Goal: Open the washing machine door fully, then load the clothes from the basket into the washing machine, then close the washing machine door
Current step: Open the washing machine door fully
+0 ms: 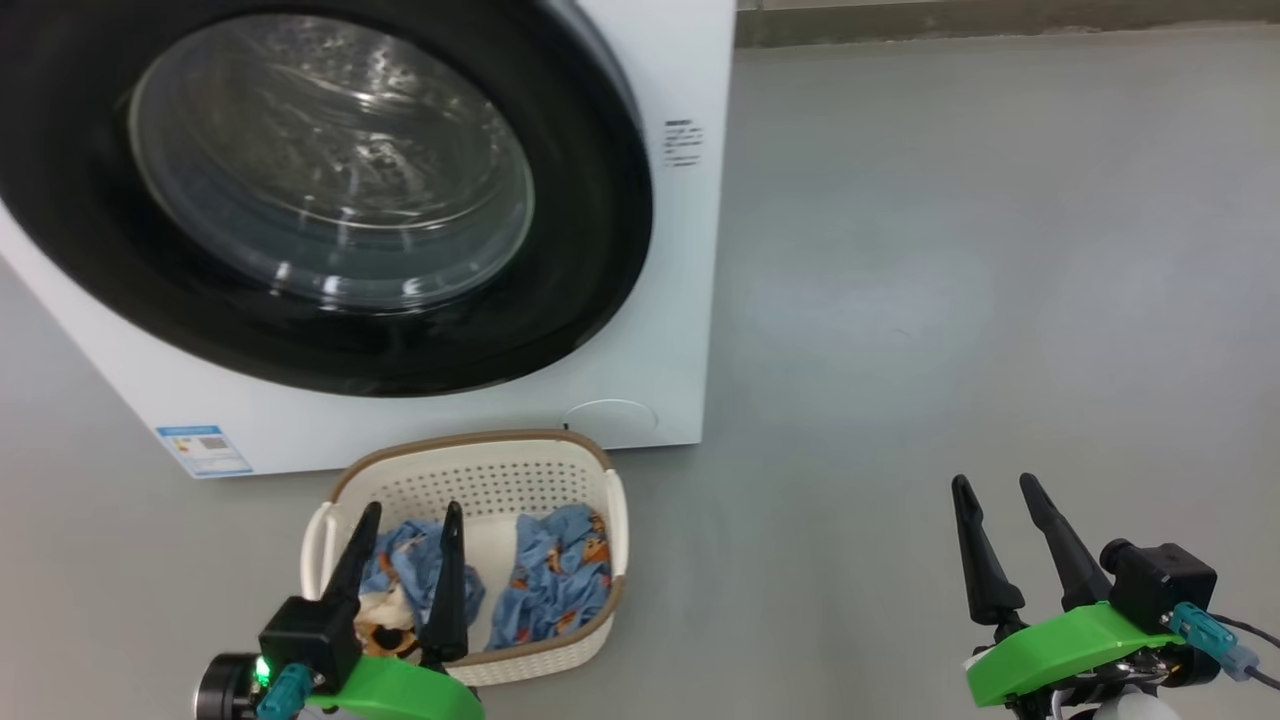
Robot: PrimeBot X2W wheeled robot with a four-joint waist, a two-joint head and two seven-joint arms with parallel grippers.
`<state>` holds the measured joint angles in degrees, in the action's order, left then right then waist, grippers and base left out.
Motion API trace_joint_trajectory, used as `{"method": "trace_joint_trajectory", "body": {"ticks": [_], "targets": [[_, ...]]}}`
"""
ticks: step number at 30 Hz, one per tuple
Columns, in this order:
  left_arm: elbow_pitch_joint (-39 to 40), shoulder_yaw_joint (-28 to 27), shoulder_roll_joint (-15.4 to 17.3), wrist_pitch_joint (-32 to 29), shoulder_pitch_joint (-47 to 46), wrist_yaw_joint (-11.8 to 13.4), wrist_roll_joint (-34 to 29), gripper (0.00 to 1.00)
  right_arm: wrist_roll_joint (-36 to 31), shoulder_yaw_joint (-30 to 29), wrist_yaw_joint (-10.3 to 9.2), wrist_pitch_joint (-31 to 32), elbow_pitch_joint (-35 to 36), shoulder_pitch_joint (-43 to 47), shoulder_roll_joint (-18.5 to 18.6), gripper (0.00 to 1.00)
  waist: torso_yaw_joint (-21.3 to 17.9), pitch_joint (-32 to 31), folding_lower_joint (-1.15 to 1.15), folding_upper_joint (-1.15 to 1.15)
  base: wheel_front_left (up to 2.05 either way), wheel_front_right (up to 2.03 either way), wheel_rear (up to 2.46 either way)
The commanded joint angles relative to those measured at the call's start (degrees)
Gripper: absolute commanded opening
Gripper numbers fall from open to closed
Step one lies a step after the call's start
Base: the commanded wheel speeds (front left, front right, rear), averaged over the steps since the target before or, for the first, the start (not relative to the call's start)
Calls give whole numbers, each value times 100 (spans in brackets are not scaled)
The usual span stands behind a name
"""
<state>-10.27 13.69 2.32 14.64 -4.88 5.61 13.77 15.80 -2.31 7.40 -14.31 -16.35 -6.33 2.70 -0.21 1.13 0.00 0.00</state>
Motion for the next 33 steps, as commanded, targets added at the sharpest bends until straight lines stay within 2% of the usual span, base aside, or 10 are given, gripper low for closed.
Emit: {"method": "trace_joint_trajectory", "body": {"ticks": [1,9,33], "targets": [[150,-220,55,36,-210,-8,-34,100,-9,171,9,-69,120,-251,18,100,-1,1,0,0,80,70,-150],[169,-166,55,36,-182,1,-70,100,6,188,9,-69,112,-241,18,100,-3,-15,0,0,40,40,-80],[106,-155,55,36,-176,81,-93,100,-13,251,9,-69,146,-217,18,100,25,-38,0,0,0,0,0]]}}
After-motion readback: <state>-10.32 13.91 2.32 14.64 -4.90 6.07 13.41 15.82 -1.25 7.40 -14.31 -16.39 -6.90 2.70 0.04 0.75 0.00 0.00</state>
